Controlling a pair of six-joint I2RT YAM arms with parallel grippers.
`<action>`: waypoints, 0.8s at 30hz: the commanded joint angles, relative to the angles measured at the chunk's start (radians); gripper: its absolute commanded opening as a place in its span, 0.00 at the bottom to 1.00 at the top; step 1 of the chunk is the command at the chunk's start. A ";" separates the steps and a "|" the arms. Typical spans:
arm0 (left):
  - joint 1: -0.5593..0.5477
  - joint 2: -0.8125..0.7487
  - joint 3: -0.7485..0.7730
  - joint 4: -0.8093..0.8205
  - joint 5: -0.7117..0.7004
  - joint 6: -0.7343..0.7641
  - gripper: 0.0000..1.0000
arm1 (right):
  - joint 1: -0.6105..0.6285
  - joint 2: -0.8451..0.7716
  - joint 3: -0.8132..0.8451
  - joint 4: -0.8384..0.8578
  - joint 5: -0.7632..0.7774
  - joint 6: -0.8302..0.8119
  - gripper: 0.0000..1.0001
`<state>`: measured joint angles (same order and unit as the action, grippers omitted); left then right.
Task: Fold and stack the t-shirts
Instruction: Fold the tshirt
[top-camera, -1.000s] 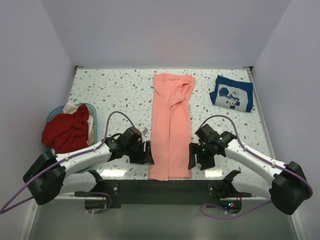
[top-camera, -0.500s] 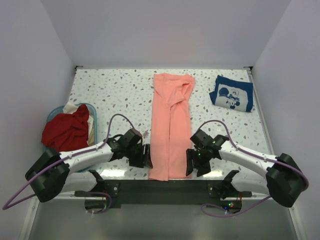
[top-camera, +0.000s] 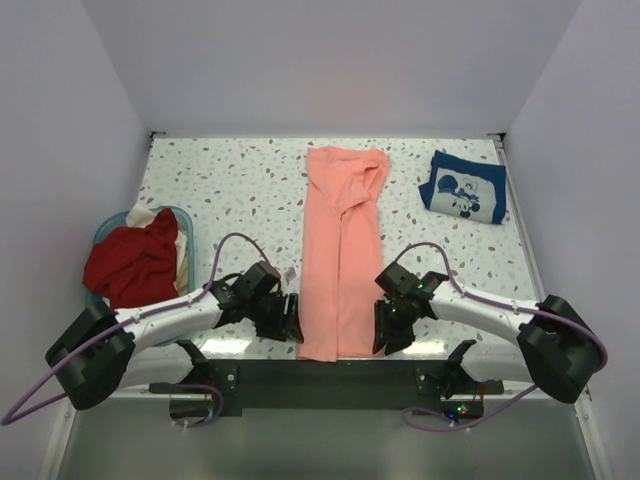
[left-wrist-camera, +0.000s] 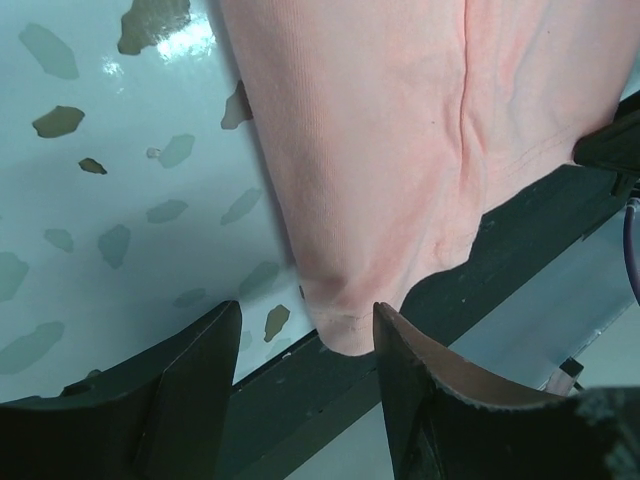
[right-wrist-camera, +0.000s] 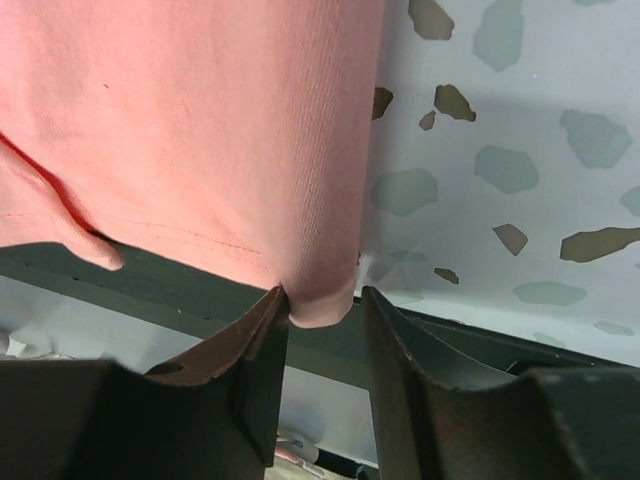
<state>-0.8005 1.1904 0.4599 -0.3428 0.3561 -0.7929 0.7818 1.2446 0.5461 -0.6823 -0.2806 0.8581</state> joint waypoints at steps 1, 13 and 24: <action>-0.002 -0.018 -0.029 0.028 0.035 0.001 0.60 | 0.007 -0.014 -0.017 0.007 0.014 0.045 0.38; -0.029 -0.051 -0.133 0.134 0.008 -0.115 0.57 | 0.007 -0.092 -0.035 -0.023 0.030 0.050 0.14; -0.104 0.003 -0.153 0.131 -0.057 -0.181 0.51 | 0.007 -0.131 -0.038 -0.048 0.058 0.050 0.11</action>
<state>-0.8837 1.1458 0.3355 -0.1417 0.3885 -0.9733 0.7849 1.1370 0.5156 -0.7113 -0.2512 0.8967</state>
